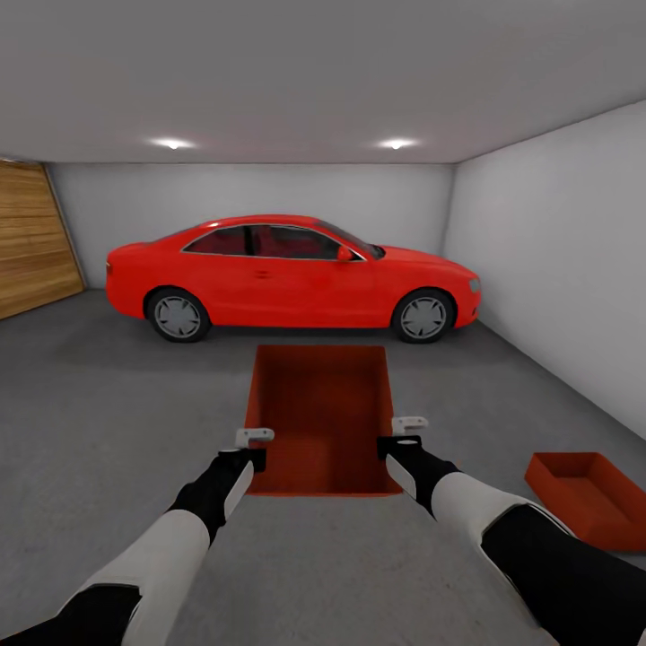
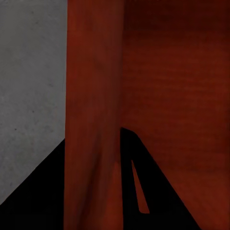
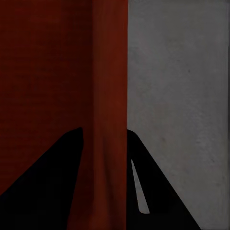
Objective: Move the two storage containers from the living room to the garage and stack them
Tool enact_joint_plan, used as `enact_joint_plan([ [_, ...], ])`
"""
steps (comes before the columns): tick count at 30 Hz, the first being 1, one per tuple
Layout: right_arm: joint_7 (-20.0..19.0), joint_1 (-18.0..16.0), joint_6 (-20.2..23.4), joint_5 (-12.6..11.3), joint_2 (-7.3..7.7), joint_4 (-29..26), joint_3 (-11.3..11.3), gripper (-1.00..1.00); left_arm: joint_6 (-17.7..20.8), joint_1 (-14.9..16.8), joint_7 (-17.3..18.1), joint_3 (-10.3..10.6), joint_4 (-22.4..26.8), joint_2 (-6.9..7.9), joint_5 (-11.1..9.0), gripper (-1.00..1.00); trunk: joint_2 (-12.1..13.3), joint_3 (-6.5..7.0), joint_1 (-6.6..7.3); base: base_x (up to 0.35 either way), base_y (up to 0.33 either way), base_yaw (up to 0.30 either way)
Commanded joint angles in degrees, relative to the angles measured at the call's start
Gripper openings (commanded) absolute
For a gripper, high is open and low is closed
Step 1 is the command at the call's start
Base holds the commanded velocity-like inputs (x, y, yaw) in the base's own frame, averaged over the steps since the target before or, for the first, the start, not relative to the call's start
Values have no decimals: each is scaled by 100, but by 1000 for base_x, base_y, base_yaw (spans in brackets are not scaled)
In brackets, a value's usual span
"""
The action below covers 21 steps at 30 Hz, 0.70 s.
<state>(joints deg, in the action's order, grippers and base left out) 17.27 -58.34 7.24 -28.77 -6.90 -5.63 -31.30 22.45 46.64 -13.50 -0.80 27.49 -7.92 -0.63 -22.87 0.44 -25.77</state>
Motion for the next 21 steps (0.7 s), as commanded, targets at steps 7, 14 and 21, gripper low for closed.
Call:
enact_joint_plan([
  [7,33,3,38,-76,3,0,-296,-100,-11,3,-30,-9,104,-4,2,-100,-6,-3,-2,3,0,-38],
  [14,39,4,38,-78,3,0,-297,-100,-13,3,-30,-8,96,-4,2,-100,-6,-3,-2,0,0,-238],
  [21,37,6,40,-80,4,1,-297,-100,-13,3,-30,-8,91,-4,2,-100,-6,-3,-2,0,0,-278],
])
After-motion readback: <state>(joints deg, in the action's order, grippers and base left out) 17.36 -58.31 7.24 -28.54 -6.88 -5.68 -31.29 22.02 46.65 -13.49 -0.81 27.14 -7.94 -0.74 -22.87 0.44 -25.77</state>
